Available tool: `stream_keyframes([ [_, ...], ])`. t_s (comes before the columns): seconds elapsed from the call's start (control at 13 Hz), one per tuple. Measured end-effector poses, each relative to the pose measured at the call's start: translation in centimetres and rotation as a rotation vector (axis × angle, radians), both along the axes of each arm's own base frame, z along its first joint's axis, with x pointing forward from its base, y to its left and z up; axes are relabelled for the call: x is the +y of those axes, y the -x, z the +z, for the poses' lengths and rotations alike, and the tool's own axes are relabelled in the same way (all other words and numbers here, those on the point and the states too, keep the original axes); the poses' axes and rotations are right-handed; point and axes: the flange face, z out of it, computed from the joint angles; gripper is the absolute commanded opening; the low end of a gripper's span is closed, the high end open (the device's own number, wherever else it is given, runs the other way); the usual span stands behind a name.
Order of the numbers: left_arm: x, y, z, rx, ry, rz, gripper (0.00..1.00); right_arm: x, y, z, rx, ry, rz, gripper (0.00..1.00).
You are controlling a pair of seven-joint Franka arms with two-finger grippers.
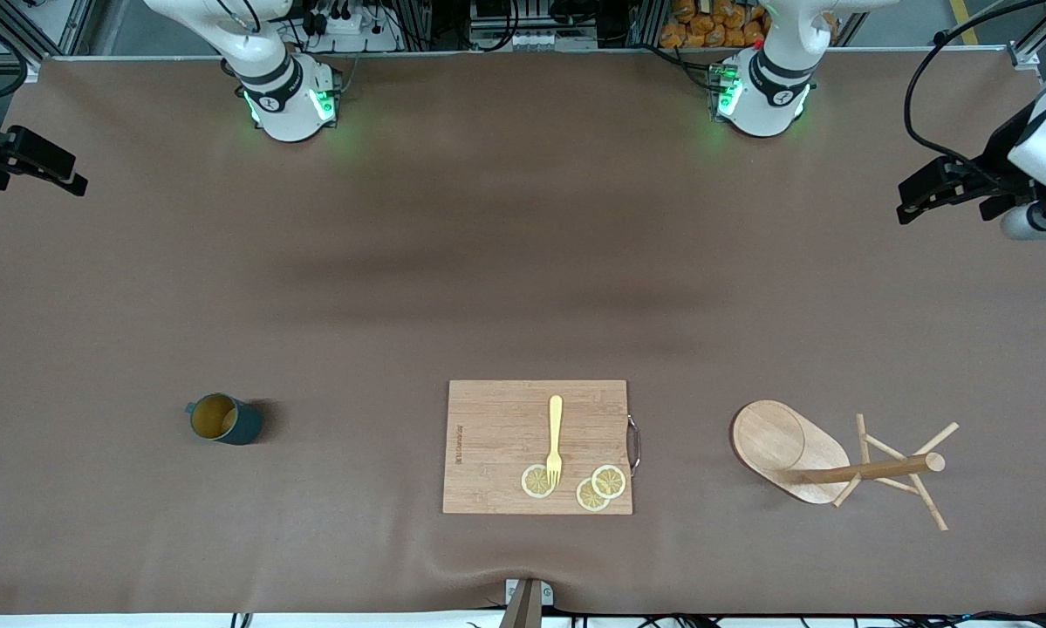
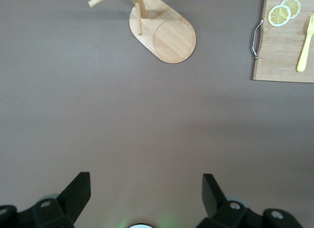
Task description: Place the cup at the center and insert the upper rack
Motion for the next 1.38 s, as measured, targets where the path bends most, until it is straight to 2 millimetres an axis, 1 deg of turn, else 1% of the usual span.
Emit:
stream_keyframes([
  [0.46,0.1,0.0,0.0,0.002,0.0,0.001,1.0,0.2,-0.2,-0.4,0.007,0.0,0.004,1.0],
  [0.69,0.1,0.0,0.0,0.004,0.0,0.001,1.0,0.4,-0.9,-1.4,0.025,-0.003,0.008,1.0],
  [0.77,0.0,0.0,-0.1,0.005,0.0,0.0,1.0,0.5,-1.4,-2.3,0.042,-0.004,0.01,1.0],
  [0.85,-0.2,0.0,-0.1,0.007,0.002,-0.003,1.0,0.7,-2.2,-3.6,0.066,-0.005,0.016,1.0],
  [1.0,-1.1,0.0,-0.3,0.009,0.003,-0.019,1.0,2.7,-4.2,-6.7,0.1,-0.005,0.052,1.0],
  [1.15,-1.9,-0.1,-0.4,0.004,0.004,-0.034,1.0,4.7,-7.1,-10.0,0.068,-0.003,0.08,1.0],
  [1.38,-2.7,-0.7,-1.1,-0.003,0.007,-0.048,1.0,6.6,-11.5,-15.8,0.005,-0.003,0.103,1.0],
])
